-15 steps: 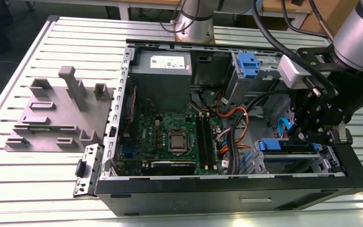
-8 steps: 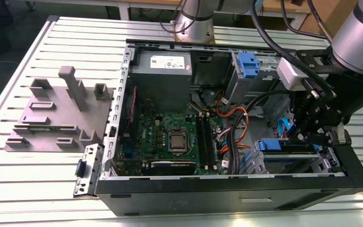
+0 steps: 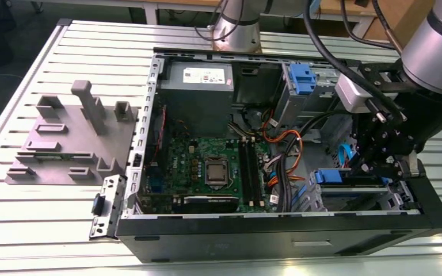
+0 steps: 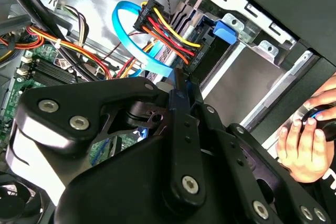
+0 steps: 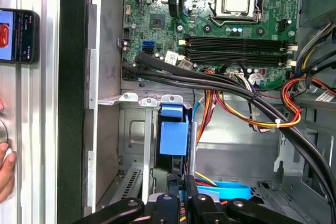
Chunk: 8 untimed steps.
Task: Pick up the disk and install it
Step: 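Insert the second disk wire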
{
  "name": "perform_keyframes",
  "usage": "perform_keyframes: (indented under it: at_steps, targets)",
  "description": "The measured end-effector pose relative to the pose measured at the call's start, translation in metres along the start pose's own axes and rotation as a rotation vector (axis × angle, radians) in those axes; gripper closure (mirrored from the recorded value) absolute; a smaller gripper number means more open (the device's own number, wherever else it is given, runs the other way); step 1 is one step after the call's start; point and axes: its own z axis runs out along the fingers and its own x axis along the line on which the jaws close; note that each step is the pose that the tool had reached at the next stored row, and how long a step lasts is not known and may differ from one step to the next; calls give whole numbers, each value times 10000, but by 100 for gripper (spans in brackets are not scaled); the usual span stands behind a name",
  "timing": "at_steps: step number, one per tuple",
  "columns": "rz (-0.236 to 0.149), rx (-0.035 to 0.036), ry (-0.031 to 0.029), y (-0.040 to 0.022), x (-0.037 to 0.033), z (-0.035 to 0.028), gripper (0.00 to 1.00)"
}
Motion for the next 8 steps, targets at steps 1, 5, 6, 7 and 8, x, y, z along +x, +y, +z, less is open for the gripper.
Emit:
perform_keyframes:
  at_steps: [1,5,6,7,8]
  targets:
    - [0,0,0,0,0,2,84]
    - [1,0,-4,1,2,14,84]
    - [0,0,-5,2,4,21,84]
    - [2,0,-9,3,7,29,84]
    - [3,1,-21,3,10,39,84]
